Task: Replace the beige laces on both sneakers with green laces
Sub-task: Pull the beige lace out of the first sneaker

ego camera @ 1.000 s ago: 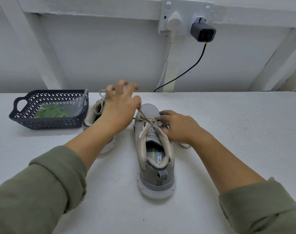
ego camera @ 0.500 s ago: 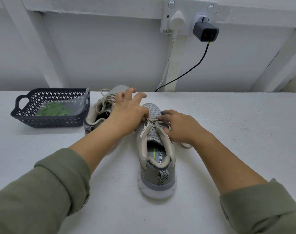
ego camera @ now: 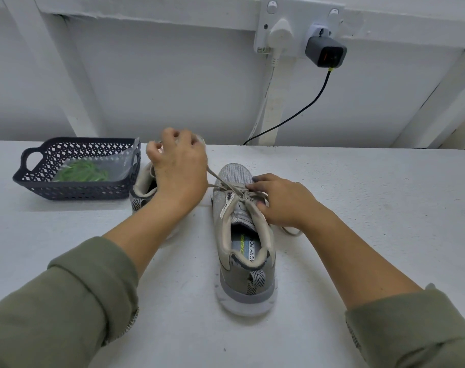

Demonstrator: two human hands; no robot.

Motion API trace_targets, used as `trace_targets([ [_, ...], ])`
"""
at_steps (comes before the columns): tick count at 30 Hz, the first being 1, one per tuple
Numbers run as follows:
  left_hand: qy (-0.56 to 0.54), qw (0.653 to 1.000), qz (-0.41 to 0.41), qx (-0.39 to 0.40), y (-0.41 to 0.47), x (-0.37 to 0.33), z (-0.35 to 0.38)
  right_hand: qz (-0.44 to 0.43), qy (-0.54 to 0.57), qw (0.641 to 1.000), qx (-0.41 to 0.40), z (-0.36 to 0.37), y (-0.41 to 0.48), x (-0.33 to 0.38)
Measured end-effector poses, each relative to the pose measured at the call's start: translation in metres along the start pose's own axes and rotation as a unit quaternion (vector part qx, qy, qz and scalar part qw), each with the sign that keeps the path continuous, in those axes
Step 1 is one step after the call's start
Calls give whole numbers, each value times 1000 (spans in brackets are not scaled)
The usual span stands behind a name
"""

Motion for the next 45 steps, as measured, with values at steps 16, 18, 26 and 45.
trace_targets([
  [16, 123, 992, 39, -17, -24, -23, 5, -2, 3, 1000, -7, 0, 0, -1],
  [18, 142, 989, -35, -33, -17, -8, -6, -2, -2, 1000, -4, 1, 0, -1],
  [26, 97, 979, 129, 123, -25, -21, 26, -4, 35, 999, 1, -10, 7, -2],
  [45, 69, 959, 143, 236, -32, -29, 37, 16, 46, 995, -84, -20, 24, 0],
])
Point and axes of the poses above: each hand's wrist, its own y-axis towards the middle knuckle, its own z-axis out of the palm, x = y × z, the point moved 10 cm from there along y, towards the middle knuckle, and after that the axes turned 9 degrees about -z, right-handed, at the moved point
